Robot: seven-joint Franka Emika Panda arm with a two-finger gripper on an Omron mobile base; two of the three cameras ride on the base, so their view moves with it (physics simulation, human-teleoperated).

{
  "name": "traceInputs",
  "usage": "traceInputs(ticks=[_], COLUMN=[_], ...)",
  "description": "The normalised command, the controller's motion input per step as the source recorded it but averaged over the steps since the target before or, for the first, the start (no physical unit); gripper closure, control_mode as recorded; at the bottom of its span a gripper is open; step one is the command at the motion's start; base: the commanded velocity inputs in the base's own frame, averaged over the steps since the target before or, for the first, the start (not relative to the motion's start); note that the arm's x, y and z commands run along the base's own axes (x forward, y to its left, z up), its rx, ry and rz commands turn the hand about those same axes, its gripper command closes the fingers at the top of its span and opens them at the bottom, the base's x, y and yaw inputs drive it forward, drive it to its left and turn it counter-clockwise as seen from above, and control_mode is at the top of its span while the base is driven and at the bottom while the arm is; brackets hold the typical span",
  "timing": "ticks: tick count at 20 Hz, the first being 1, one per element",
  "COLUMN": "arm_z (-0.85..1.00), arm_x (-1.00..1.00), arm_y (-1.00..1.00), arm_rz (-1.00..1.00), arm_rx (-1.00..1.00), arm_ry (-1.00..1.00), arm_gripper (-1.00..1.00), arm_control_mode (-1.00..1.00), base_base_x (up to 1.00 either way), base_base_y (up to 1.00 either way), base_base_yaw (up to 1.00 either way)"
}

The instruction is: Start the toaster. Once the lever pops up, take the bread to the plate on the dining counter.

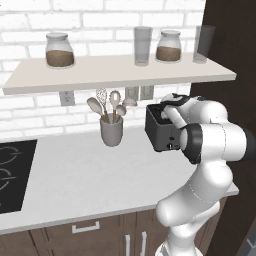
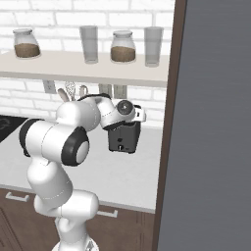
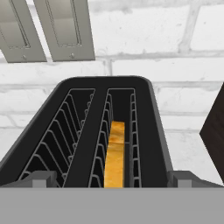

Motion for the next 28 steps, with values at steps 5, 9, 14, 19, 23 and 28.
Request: traceInputs(ticks=[5,9,14,19,23,28], arm_z=[0.0,0.0,0.0,0.0,0.0,0.0], arm_x=[0.0,0.0,0.0,0.0,0.0,0.0], arm_y=[0.0,0.0,0.0,0.0,0.0,0.0], arm_rz=[0.0,0.0,0.0,0.0,0.0,0.0], arm_rx=[0.0,0.0,0.0,0.0,0.0,0.0], arm_ry=[0.0,0.0,0.0,0.0,0.0,0.0], arm_gripper=[-1.0,-1.0,-1.0,-1.0,-1.0,-1.0], arm_control_mode=[-1.0,-1.0,-1.0,-1.0,-1.0,-1.0], base_base_x=[0.0,0.0,0.0,0.0,0.0,0.0], base_base_y=[0.0,0.0,0.0,0.0,0.0,0.0], base_base_yaw=[0.0,0.0,0.0,0.0,0.0,0.0])
